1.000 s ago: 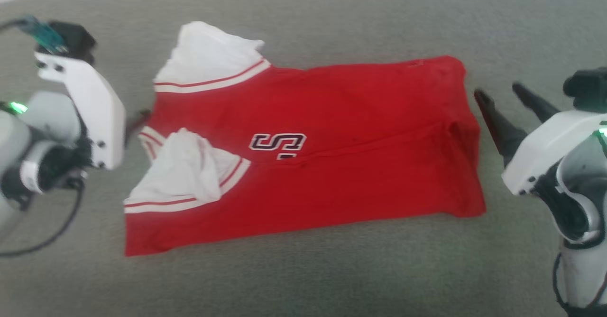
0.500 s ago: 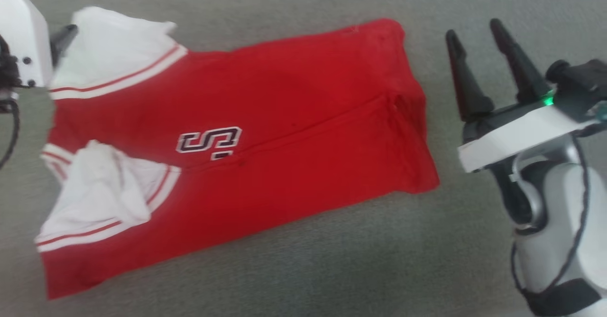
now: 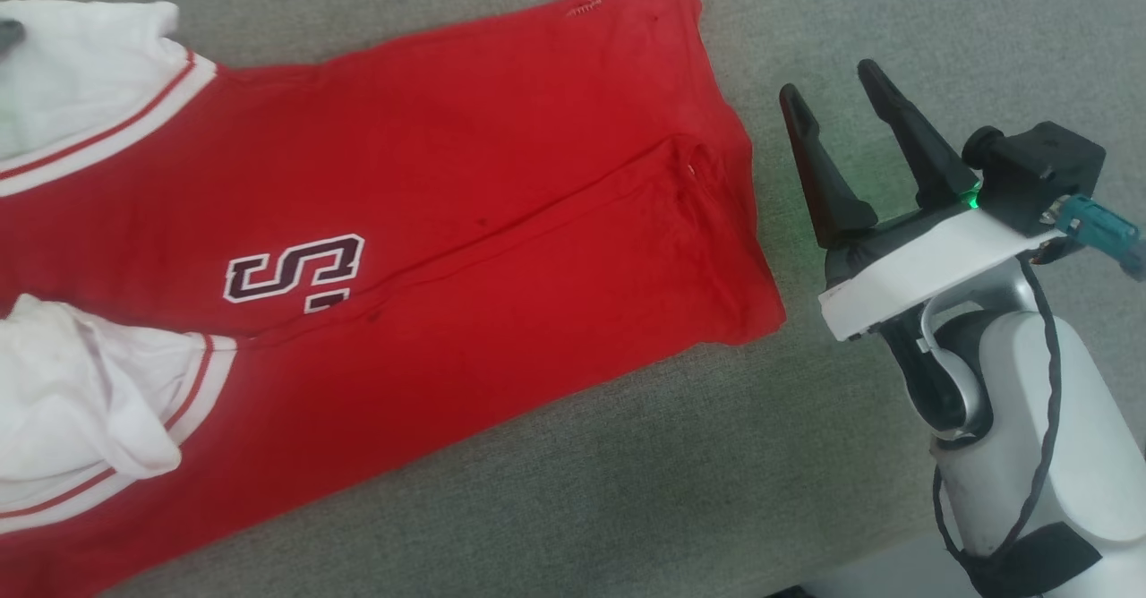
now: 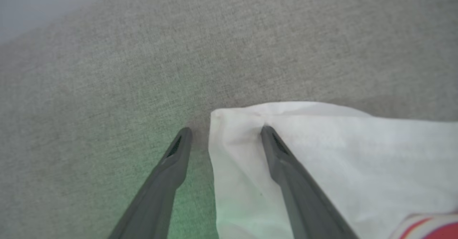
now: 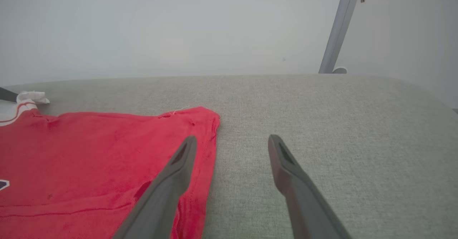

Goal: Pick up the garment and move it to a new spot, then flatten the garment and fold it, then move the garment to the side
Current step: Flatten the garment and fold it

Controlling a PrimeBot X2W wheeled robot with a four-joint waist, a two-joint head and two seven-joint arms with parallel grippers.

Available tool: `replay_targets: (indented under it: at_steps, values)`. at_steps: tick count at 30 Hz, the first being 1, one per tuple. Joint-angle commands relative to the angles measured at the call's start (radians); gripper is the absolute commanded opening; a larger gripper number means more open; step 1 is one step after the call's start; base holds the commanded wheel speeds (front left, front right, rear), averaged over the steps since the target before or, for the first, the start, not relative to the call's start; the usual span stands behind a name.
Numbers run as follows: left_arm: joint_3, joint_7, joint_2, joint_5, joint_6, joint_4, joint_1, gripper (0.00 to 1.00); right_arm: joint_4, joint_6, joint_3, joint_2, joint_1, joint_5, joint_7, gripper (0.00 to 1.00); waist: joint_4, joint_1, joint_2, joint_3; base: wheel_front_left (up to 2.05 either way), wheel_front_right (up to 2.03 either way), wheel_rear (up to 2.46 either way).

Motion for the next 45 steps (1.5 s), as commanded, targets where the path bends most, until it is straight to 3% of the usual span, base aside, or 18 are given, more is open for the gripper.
replay_targets:
  at_steps: [1,4,5,6,7,18,32,33,34,45]
  values:
    - [-0.003,0.019,-0.012,-0.002,0.003,0.034,-0.010,1.00,-0.001,0.000,0.003,0.001,-0.014,0.011,0.010,1.00,-0.011,0.0000,0.0000,0.018,0.00,0.00,0.00]
    - [-0.009,0.074,-0.044,-0.031,0.010,0.081,0.010,1.00,-0.002,0.000,0.012,0.000,-0.019,0.022,0.039,1.00,-0.010,0.0000,0.0000,0.027,0.00,0.00,0.00]
    - [-0.017,0.102,-0.055,-0.043,0.008,0.092,0.021,0.73,0.001,0.000,0.012,0.001,-0.022,0.030,0.057,1.00,-0.009,0.0000,0.0000,0.029,0.00,0.00,0.00]
    - [-0.021,0.119,-0.066,-0.050,0.003,0.097,0.029,0.28,-0.001,0.000,0.015,-0.003,-0.032,0.033,0.073,1.00,-0.007,0.0000,0.0000,0.030,0.00,0.00,0.00]
    - [-0.019,0.129,-0.077,-0.062,0.006,0.102,0.031,0.00,-0.005,0.000,0.014,-0.003,-0.044,0.042,0.090,1.00,-0.005,0.0000,0.0000,0.032,0.00,0.00,0.00]
    - [-0.033,0.118,-0.149,-0.046,-0.014,0.102,-0.004,0.00,0.096,0.000,0.056,-0.024,-0.263,0.084,0.337,1.00,0.037,0.0000,0.0000,0.057,0.00,0.00,0.00]
    - [-0.033,0.059,-0.214,-0.027,-0.033,0.122,-0.052,0.00,0.480,0.000,0.160,0.000,-0.545,0.126,0.670,1.00,0.089,0.0000,0.0000,0.079,0.00,0.00,0.00]
    - [-0.030,0.049,-0.215,-0.026,-0.036,0.123,-0.054,0.00,0.502,0.000,0.167,-0.007,-0.558,0.120,0.685,0.38,0.091,0.0000,0.0000,0.079,0.00,0.00,0.00]
    - [-0.027,0.040,-0.217,-0.026,-0.037,0.124,-0.056,0.00,0.523,0.000,0.167,-0.013,-0.569,0.113,0.697,0.00,0.095,0.0000,0.0000,0.078,0.00,0.00,0.00]
    - [-0.014,-0.005,-0.240,-0.028,-0.065,0.139,-0.085,0.00,0.579,0.000,0.166,-0.043,-0.614,0.090,0.698,0.00,0.153,0.0000,0.0000,-0.001,0.00,0.00,0.00]
